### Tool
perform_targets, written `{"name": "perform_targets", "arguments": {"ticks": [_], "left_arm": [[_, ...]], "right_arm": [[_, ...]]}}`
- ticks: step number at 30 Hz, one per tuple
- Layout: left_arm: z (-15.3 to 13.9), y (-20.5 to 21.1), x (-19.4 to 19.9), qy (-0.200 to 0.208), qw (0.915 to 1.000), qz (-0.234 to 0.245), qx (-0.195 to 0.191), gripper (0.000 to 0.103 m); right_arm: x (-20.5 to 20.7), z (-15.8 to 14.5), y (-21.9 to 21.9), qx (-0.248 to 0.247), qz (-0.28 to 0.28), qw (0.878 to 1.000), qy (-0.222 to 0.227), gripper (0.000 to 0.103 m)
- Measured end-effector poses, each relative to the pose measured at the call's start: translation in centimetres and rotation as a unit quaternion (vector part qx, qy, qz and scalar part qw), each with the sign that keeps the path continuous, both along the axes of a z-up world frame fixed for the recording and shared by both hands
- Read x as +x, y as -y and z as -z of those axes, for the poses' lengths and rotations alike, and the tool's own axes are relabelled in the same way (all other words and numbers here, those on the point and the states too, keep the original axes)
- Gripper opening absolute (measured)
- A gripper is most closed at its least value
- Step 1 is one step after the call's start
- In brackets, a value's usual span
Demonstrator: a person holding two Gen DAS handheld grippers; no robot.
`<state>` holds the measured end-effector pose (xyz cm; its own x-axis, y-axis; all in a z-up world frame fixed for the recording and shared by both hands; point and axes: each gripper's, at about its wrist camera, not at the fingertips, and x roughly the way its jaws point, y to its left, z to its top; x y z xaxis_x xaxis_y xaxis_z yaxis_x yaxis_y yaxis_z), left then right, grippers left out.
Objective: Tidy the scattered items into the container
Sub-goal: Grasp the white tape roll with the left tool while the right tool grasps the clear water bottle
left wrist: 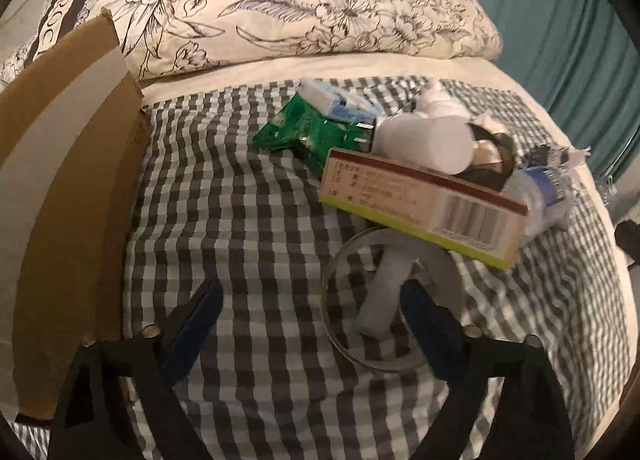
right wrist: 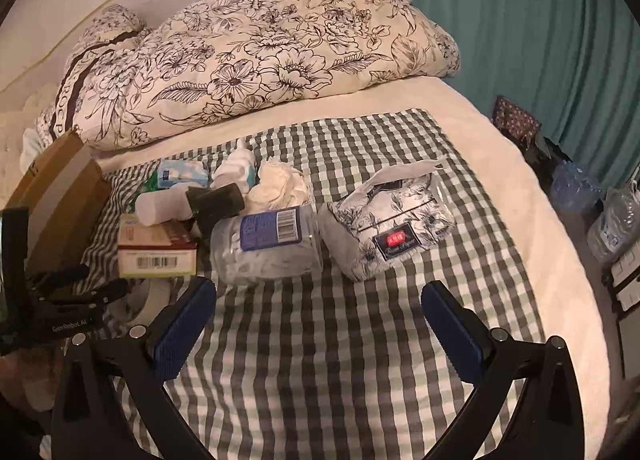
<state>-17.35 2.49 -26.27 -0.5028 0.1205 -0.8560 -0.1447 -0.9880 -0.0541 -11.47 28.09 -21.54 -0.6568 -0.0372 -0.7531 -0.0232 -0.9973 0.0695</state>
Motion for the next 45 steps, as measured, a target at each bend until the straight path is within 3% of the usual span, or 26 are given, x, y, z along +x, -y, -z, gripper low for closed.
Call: {"name": "perform_targets", "arguments": {"ticks": [3, 6, 9, 13, 16, 25, 28, 31, 45], "left_arm": [[1.2, 0.0, -0.6, 0.015, 0.9999, -0.002, -0.003, 0.064], [1.9, 0.2, -0.9, 0.017, 0.9998, -0.006, 0.007, 0.053], [2.0, 0.1, -0.8, 0.017, 0.9999, -0.003, 0.003, 0.024], [1.9, 0.3, -0.7, 0.017, 0.9997, 0.004, 0.018, 0.012], [1.4, 0.4, -0.5, 0.009, 0.9997, 0.002, 0.025, 0.007], [-0.2, 0.5, 0.1, -0.013, 0.9996, 0.004, 0.026, 0.007], [-0.9, 0.7, 0.2, -0.02, 0.9994, 0.003, 0.029, 0.007], [-1.8, 0.8, 0.4, -0.027, 0.9992, 0.001, 0.03, 0.007], [-7.5, 1.1, 4.3, -0.079, 0.9965, 0.0, 0.028, 0.007]], "right_arm": [[-1.3, 0.5, 0.2, -0.021, -0.015, 1.0, -0.004, 0.103], [-2.8, 1.3, 1.1, -0.022, -0.034, 0.999, 0.003, 0.103], [-3.8, 2.0, 2.7, -0.021, -0.055, 0.998, 0.003, 0.103], [-5.1, 3.3, 4.5, 0.021, -0.064, 0.998, 0.011, 0.103], [-6.0, 4.3, 4.9, 0.042, -0.058, 0.997, 0.018, 0.103], [-8.0, 6.8, 5.1, 0.055, -0.05, 0.996, 0.047, 0.103], [-7.8, 7.0, 5.2, 0.056, -0.048, 0.996, 0.047, 0.089], [-7.5, 6.8, 5.1, 0.047, -0.042, 0.997, 0.045, 0.089], [-1.1, 1.1, 3.4, 0.015, -0.01, 1.0, 0.001, 0.089]]}}
